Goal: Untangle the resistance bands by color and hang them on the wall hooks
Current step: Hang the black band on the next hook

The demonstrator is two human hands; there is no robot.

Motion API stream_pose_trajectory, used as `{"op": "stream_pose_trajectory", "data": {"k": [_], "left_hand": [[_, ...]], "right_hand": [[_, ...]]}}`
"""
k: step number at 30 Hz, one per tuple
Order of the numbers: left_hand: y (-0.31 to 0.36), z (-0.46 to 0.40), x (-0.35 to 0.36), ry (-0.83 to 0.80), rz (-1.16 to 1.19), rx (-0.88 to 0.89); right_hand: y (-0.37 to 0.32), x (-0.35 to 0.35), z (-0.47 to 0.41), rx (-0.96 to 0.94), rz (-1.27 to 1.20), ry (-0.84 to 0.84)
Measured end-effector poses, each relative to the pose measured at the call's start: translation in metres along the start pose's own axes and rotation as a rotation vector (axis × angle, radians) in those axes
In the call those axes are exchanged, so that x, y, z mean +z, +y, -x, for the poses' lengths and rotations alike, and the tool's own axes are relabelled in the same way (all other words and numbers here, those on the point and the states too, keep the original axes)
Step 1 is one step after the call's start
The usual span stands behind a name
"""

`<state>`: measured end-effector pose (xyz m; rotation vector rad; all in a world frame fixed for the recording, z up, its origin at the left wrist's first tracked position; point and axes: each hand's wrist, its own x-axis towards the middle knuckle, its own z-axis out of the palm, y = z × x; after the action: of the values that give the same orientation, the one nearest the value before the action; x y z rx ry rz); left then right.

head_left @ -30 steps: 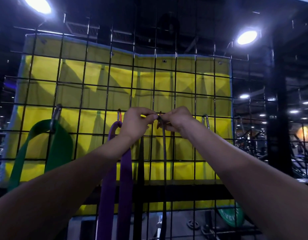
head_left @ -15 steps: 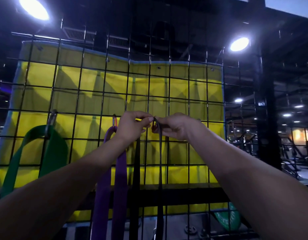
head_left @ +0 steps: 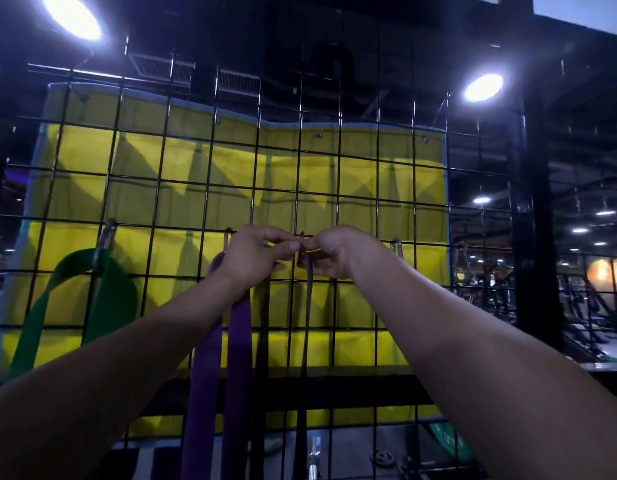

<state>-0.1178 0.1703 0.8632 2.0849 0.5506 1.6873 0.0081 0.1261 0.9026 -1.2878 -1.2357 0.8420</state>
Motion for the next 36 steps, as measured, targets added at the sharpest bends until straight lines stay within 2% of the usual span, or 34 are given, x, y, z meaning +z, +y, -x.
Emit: {"op": "stream_pose_trajectory", "data": {"k": [7, 12, 18, 25, 30, 36], "left_hand": [[-0.006, 0.002, 0.008, 0.046, -0.03, 0.021], [-0.008, 0.0, 0.008, 0.09, -0.089, 0.063], [-0.009, 0.0, 0.012, 0.151, -0.169, 0.125], [-0.004, -0.006, 0.016, 0.199, -0.273, 0.125], [-0.004, -0.004, 0.014, 0.155, -0.313, 0.142], [-0.007, -0.003, 0.014, 0.081, -0.119, 0.013]], "right_hand": [[0.013, 0.0, -0.007, -0.181, -0.082, 0.084], [0.018, -0.001, -0.01, -0.231, -0.143, 0.109], [0.022, 0.001, -0.026, -0.269, -0.096, 0.217], [0.027, -0.002, -0.036, -0.354, 0.015, 0.254], [0.031, -0.003, -0.036, -0.417, 0.049, 0.253], [0.032, -0.002, -0.038, -0.428, 0.052, 0.258]]}}
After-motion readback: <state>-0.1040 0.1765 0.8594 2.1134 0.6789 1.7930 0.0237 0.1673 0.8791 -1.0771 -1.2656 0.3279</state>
